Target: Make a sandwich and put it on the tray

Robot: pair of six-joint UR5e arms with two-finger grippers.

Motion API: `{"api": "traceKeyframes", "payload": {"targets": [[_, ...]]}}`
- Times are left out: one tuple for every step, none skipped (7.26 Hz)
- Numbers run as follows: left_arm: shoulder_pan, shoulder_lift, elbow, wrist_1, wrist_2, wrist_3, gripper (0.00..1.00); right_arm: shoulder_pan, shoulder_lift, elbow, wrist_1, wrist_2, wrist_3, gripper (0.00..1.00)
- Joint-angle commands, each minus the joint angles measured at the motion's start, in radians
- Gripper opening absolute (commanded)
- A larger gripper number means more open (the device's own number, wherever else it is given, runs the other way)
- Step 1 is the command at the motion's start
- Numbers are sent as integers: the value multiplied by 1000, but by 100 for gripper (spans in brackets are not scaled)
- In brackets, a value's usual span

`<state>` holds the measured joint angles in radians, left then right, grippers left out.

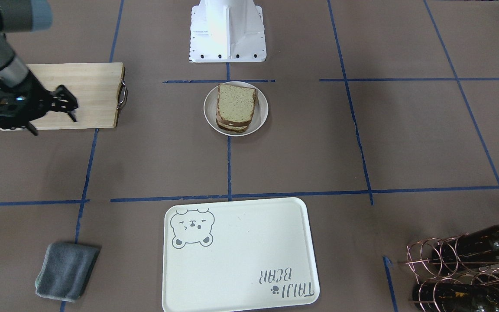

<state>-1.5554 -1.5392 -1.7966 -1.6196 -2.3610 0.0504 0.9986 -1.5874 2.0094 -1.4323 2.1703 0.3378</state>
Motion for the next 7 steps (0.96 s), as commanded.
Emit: {"api": "traceKeyframes", "payload": {"targets": [[0,-36,3,-46,-38,0,100,272,-190,-24,-3,107,-419,100],[0,-26,2,-77,-132,0,100,373,-239,-65,-2,118,-519,100],[1,-25,0,-121,-151,9,100,456,-261,-96,-22,165,-523,100],[36,-22,-4,-251,-170,-1,100,519,-276,-121,-67,186,-523,100],[134,-22,-4,-264,-243,-29,100,528,-275,-120,-83,184,-514,100],[206,-27,-30,-307,-282,-260,100,526,-270,-121,-83,181,-508,100],[275,-24,-56,-447,-264,-488,100,526,-270,-118,-83,181,-507,100]]}}
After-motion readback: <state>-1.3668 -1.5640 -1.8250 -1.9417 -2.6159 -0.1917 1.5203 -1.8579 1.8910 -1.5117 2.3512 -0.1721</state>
